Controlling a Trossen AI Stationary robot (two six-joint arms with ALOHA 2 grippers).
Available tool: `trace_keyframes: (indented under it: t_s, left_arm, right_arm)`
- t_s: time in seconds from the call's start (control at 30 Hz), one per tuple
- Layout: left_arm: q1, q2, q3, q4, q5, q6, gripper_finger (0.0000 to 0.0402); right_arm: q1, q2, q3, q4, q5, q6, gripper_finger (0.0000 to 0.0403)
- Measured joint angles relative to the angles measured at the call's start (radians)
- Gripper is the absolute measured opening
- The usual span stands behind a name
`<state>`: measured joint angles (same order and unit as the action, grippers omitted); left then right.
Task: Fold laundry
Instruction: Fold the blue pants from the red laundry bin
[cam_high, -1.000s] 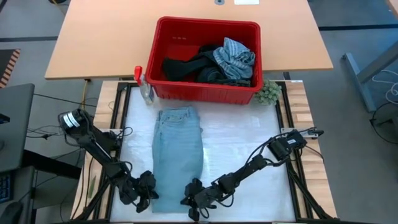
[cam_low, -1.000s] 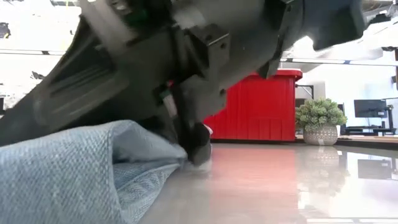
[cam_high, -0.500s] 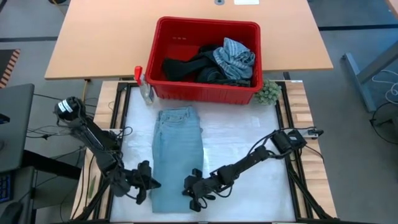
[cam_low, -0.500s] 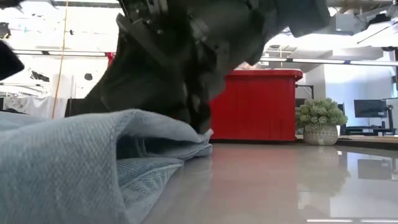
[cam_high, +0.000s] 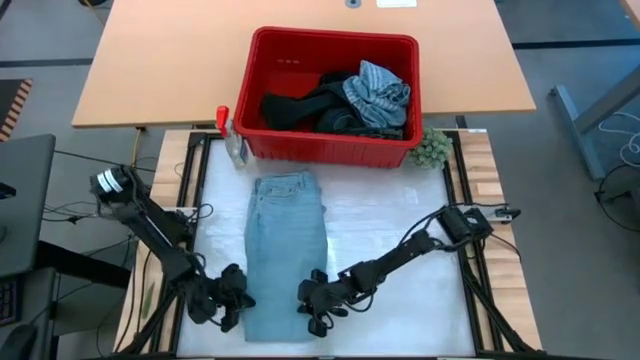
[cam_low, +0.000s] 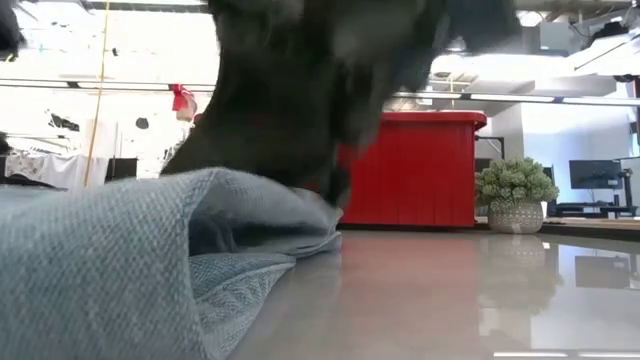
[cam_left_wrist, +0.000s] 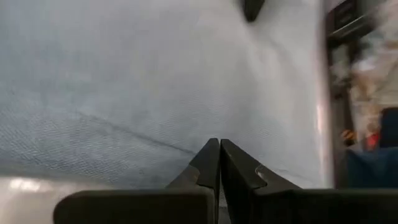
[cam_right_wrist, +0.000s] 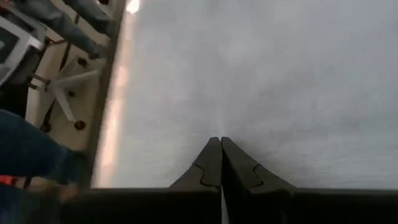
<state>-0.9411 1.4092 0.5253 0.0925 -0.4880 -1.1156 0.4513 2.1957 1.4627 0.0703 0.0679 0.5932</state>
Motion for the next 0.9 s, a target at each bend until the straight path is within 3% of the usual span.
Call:
trace_keyframes:
  t_s: [0.2, 0.33, 0.43, 0.53, 0.67, 0.8, 0.9]
  left_arm:
    - [0.037, -0.286, 0.002, -0.201, -0.171, -0.032, 0.0000]
    - [0.110, -0.486, 0.002, -0.410, -0.190, -0.226, 0.0005]
    - [0.163, -0.608, 0.002, -0.534, -0.183, -0.310, 0.0027]
    - [0.212, -0.698, -0.001, -0.637, -0.170, -0.375, 0.0066]
    - [0.256, -0.751, -0.015, -0.785, -0.066, -0.463, 0.0135]
    - [0.279, -0.753, -0.043, -0.861, 0.009, -0.599, 0.0211]
    - [0.289, -0.755, -0.089, -0.825, 0.041, -0.651, 0.0264]
  right_arm:
    - [-0.066, -0.165, 0.004, -0.129, 0.010, -0.014, 0.0036]
    - [-0.131, -0.266, -0.013, -0.283, 0.011, 0.004, 0.0044]
    - [-0.187, -0.391, -0.123, -0.285, -0.008, 0.034, 0.0050]
    - [-0.248, -0.518, -0.321, -0.194, -0.080, 0.130, 0.0060]
    - [-0.317, -0.666, -0.601, 0.073, -0.156, 0.393, 0.0091]
    - [-0.343, -0.721, -0.782, 0.261, -0.172, 0.574, 0.0157]
    - [-0.354, -0.710, -0.822, 0.317, -0.173, 0.658, 0.0226]
